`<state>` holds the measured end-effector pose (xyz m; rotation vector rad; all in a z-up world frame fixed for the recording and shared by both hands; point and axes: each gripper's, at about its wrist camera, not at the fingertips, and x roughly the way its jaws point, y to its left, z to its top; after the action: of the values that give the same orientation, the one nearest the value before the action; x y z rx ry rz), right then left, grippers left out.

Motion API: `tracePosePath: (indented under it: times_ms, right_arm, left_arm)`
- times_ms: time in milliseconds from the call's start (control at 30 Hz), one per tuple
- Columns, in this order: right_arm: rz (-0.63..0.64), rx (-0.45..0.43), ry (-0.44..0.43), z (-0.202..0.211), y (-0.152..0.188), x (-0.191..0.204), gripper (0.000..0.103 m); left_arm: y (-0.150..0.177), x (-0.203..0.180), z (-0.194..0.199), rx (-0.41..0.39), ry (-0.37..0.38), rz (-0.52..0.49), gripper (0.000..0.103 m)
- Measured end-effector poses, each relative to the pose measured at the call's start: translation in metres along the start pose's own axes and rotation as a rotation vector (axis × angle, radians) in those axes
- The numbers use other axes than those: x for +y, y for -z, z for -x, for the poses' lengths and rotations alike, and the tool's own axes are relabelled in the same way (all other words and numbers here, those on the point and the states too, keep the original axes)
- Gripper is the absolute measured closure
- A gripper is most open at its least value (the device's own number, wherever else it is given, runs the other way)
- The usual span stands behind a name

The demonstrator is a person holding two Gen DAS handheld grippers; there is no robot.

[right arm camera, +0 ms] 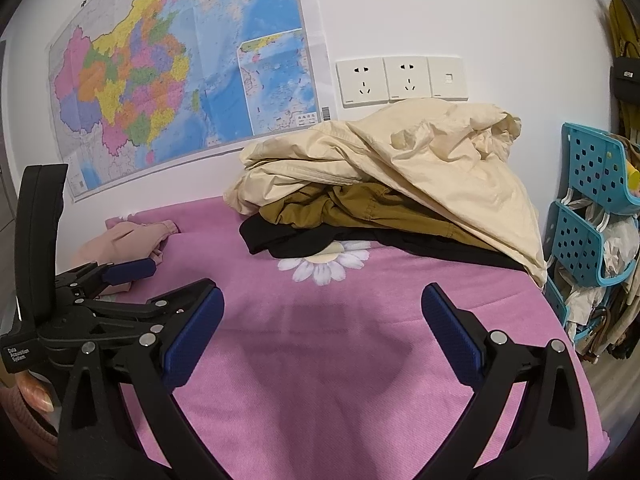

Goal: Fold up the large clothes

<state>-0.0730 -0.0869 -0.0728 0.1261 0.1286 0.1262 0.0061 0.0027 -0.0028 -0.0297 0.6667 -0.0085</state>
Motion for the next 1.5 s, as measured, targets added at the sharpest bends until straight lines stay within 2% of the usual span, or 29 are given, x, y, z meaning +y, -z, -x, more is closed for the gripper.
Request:
tracePosePath:
  times_ms: [1100, 1367, 1500]
  right_arm:
    - [0.049, -0.018, -0.010, -0.018, -0.020, 0.000, 0.006]
    - [0.101, -0.009, -0.009, -0.028, -0.031, 0.003, 0.006]
    - [0.151, -0.002, 0.003, -0.044, -0.047, 0.003, 0.006]
  left_arm:
    - [-0.018, 0.012, -0.015, 0.031, 0.025, 0.045, 0.006]
    - [-0.022, 0.016, -0.024, 0.039, 0.021, 0.055, 0.006]
    - [-0.028, 0.023, -0.037, 0.055, 0.000, 0.057, 0.006]
